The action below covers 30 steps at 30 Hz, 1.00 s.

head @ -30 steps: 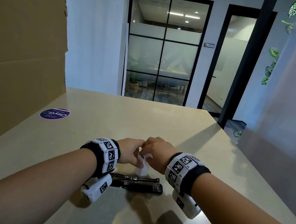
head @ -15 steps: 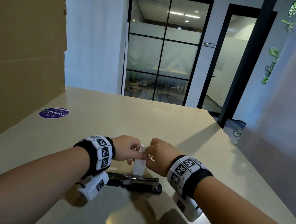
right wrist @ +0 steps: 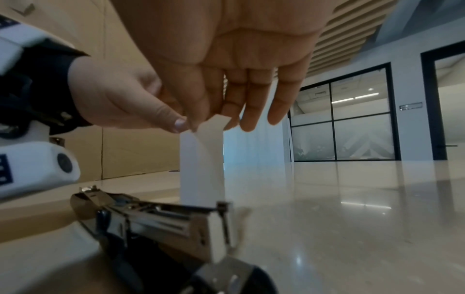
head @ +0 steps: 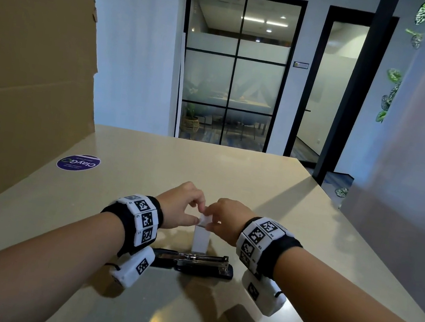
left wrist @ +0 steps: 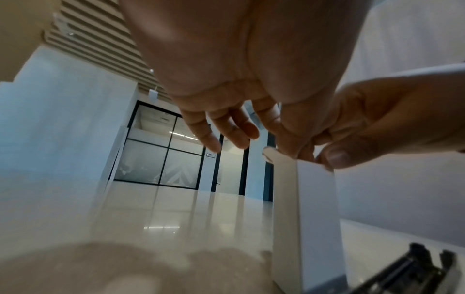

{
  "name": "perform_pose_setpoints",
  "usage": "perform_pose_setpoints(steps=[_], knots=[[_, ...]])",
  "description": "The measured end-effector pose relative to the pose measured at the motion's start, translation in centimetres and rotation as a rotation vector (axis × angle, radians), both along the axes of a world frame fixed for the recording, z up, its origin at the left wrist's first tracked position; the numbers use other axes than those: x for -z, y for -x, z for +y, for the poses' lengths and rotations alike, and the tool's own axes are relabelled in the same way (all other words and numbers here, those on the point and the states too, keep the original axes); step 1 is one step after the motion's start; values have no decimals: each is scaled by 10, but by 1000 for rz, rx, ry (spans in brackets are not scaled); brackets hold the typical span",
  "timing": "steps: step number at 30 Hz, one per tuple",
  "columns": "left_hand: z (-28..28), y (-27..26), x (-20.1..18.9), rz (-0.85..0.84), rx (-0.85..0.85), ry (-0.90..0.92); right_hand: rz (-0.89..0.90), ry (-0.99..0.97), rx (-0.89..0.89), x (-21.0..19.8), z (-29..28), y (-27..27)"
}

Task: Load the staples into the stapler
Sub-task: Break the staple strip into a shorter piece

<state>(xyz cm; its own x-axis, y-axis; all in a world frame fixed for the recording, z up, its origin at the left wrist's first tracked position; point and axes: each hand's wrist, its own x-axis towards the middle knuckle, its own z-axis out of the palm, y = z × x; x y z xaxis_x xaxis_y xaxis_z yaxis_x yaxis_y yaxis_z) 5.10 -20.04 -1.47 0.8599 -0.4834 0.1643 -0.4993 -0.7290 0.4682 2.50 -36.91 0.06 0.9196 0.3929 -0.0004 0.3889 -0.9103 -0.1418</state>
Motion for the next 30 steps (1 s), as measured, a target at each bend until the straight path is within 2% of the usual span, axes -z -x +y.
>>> perform_pose_setpoints(steps=[3, 7, 13, 18, 23, 30], knots=[[0, 0, -2, -54, 45, -71, 7, 9, -15, -2, 2, 2], [0, 1, -1, -34, 68, -136, 2, 96, -17, -8, 8, 1], [2, -1, 1, 35, -6, -57, -36, 19, 8, -5, 6, 1], [2, -1, -1, 112, -44, 25, 81, 130, -32, -6, 8, 5], [1, 0, -3, 112, -48, 18, 73, 208, -58, -2, 11, 10], [-1, 1, -3, 92, -34, -25, 68, 203, -45, -3, 13, 8]])
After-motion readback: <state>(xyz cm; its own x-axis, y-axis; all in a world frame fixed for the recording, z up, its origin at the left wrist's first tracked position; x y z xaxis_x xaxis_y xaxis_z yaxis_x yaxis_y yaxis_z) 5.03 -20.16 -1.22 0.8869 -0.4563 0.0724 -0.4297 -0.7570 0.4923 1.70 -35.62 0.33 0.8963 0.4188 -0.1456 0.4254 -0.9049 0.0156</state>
